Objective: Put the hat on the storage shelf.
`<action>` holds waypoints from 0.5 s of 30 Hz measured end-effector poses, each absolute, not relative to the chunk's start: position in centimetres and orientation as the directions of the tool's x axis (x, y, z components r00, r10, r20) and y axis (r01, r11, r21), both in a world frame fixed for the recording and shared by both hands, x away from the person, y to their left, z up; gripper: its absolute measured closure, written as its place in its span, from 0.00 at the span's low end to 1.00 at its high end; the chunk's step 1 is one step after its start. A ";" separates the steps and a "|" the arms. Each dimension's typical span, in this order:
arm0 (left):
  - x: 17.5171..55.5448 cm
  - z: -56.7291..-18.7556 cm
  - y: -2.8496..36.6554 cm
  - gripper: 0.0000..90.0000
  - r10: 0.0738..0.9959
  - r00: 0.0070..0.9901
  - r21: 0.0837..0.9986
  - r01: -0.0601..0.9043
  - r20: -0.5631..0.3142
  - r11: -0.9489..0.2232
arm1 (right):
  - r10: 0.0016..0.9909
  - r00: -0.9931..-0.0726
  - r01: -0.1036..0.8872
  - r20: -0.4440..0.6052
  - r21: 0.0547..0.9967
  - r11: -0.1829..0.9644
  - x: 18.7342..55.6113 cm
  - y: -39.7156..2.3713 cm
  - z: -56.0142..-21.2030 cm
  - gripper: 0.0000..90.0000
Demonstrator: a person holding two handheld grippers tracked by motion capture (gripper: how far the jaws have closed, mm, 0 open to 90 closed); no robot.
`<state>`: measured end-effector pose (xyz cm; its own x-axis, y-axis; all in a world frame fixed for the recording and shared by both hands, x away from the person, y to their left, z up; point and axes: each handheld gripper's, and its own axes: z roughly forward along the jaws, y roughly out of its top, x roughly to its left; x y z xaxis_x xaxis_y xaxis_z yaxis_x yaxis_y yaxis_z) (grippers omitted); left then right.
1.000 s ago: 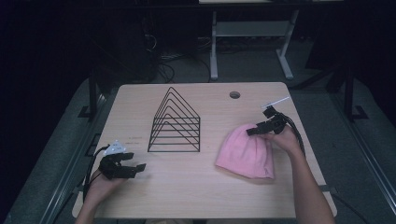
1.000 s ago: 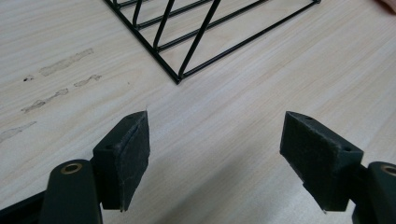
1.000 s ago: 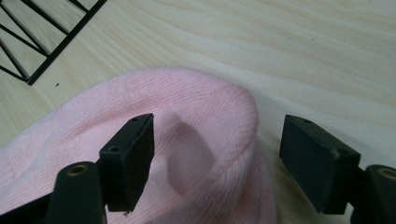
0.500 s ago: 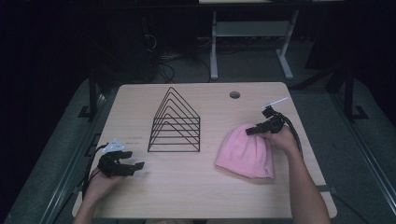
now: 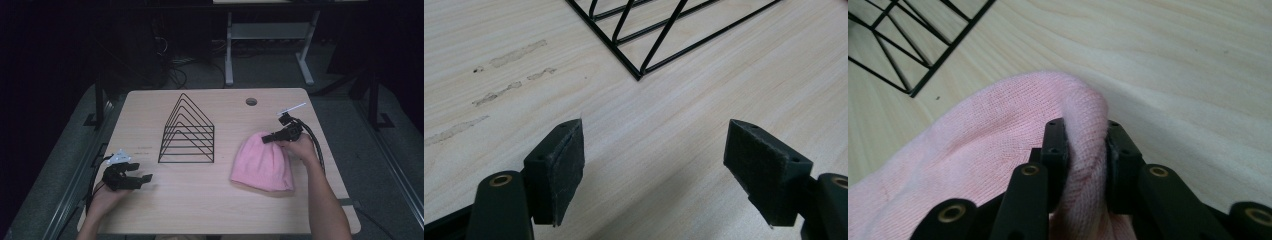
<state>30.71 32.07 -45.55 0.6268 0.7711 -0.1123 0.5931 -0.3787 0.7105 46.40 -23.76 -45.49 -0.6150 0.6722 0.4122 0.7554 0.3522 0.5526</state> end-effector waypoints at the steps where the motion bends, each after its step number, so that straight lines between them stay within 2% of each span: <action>1: 30.7 -45.6 32.1 0.27 0.771 0.627 0.711 0.593 -0.113 -0.378 | 0.672 -0.619 0.751 0.407 0.557 0.354 46.3 -23.7 -45.2 0.83; 15: 30.4 -45.3 32.0 0.27 0.768 0.630 0.718 0.585 -0.110 -0.377 | 0.618 -0.687 0.657 0.382 0.690 0.303 43.5 -23.2 -40.2 0.84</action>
<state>30.37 32.00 -45.28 0.6305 0.7684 -0.1100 0.5848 -0.3770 0.7182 43.48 -23.23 -40.16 -0.6869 0.6182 0.3821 0.6570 0.3035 0.6901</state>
